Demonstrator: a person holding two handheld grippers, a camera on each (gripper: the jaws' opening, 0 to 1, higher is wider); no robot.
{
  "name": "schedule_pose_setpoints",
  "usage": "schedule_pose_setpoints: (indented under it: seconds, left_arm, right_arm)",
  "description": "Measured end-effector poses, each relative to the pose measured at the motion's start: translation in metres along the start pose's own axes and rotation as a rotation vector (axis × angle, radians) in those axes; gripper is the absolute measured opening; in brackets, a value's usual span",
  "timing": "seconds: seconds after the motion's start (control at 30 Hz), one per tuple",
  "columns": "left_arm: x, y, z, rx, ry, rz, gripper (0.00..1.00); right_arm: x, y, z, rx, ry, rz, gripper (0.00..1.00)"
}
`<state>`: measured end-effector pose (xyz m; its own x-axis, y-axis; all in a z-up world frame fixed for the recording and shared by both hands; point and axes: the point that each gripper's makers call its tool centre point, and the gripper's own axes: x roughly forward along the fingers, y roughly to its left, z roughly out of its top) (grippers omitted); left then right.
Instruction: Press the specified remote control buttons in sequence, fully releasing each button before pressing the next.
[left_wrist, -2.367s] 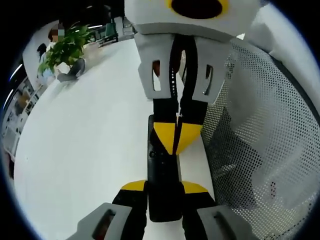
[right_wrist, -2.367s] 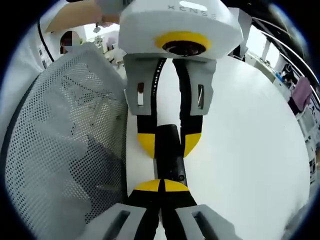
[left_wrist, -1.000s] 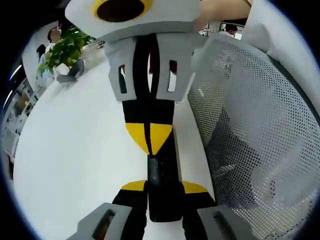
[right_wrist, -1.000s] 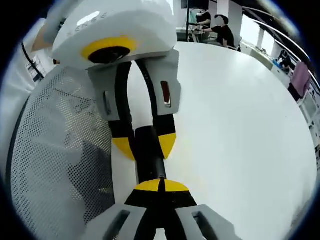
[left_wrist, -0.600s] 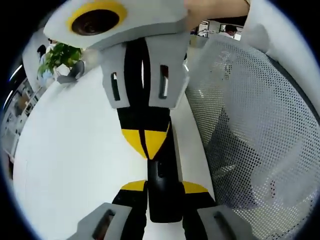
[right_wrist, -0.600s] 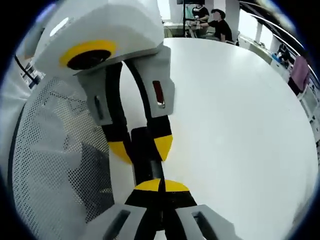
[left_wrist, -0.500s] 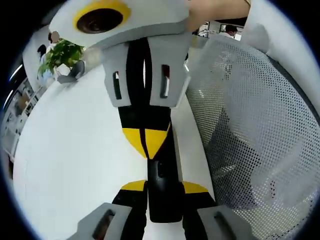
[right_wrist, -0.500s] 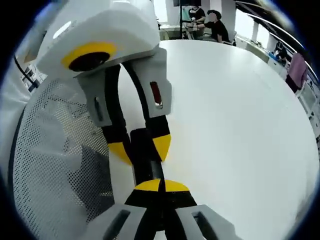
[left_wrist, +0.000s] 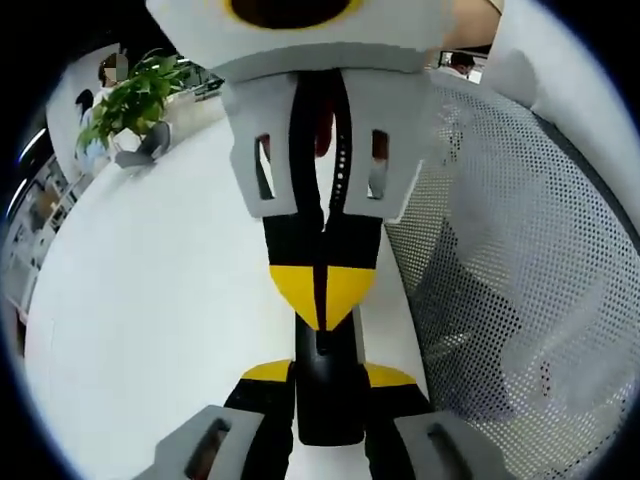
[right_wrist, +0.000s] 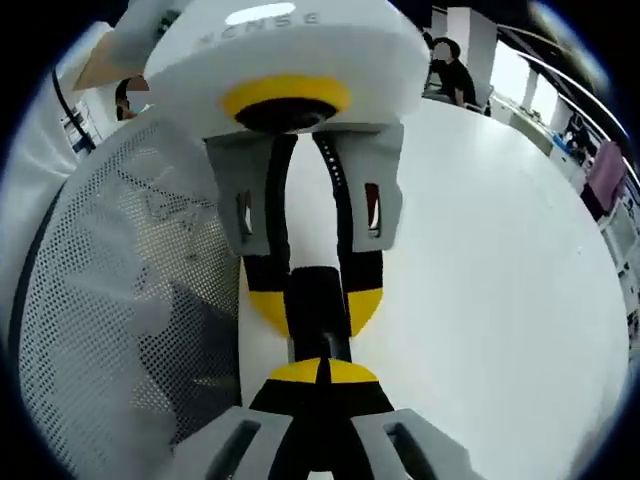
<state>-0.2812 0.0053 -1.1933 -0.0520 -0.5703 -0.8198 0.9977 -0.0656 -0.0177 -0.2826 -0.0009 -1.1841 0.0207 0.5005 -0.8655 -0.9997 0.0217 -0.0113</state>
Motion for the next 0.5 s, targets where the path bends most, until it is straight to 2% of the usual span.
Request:
schedule_pose_setpoints:
  seconds: [0.17, 0.37, 0.5]
  left_arm:
    - [0.0004, -0.0003, 0.0007, -0.012, -0.033, 0.006, 0.25]
    - [0.0007, -0.0006, 0.0019, -0.013, -0.034, 0.009, 0.24]
    - [0.0006, -0.0009, 0.0022, -0.015, -0.035, 0.010, 0.24]
  right_arm:
    - [0.0041, 0.0003, -0.0005, -0.019, 0.018, -0.024, 0.00]
    - [0.0054, -0.0023, 0.0001, -0.023, 0.018, -0.042, 0.00]
    - [0.0036, -0.0030, 0.0001, 0.029, -0.023, -0.019, 0.00]
